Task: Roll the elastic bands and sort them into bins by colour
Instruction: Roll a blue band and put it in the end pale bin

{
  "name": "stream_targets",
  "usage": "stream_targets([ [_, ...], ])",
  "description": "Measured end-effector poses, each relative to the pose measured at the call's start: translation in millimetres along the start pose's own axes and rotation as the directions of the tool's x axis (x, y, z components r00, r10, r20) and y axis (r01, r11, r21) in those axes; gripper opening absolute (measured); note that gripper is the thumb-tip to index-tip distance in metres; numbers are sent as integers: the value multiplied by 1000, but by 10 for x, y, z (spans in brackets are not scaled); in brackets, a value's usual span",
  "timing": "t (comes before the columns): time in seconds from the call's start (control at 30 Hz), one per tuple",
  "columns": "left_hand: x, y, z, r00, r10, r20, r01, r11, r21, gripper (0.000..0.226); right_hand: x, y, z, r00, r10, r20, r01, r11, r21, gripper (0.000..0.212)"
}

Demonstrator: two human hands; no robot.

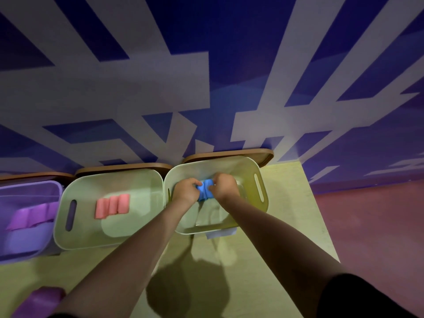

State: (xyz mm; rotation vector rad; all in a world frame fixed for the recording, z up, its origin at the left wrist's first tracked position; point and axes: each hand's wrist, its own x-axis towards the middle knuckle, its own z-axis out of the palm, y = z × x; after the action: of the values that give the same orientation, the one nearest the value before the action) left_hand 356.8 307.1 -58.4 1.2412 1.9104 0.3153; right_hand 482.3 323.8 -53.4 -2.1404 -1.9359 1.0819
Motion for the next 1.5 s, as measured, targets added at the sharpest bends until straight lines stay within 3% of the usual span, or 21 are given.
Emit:
stream_targets([
  [0.33, -79, 57, -73, 999, -30, 27, 28, 998, 51, 33, -33, 4, -171, 997, -76, -7, 76, 997, -19, 24],
  [0.6, -55, 8, -89, 999, -47, -6, 47, 999, -5, 33, -14, 62, -164, 1000, -4, 27, 2, 999, 50, 20],
  [0.67, -52, 2, -90, 999, -50, -7, 50, 998, -24, 32, -4, 67, -150, 999, 12, 39, -13, 999, 38, 36],
  [0.8, -49, 20, -98, 998, -56, -1, 56, 996, -72, 30, 28, 78, -134, 997, 43, 64, -46, 998, 50, 42],
  [1.03, -109, 163, -252, 998, -26, 52, 35, 984, -176, 26, -20, 93, -236, 989, 99, 106, -111, 988, 109, 38],
  [1.33, -681, 496, -825, 989, 144, -27, -142, 904, -403, 22, -475, 9, -563, 997, 78, -20, -69, 949, 307, 27],
  [1.5, -1113, 328, -1089, 982, 157, -110, -189, 878, -439, 24, -919, -71, -627, 978, 71, -196, 49, 835, 548, 10],
])
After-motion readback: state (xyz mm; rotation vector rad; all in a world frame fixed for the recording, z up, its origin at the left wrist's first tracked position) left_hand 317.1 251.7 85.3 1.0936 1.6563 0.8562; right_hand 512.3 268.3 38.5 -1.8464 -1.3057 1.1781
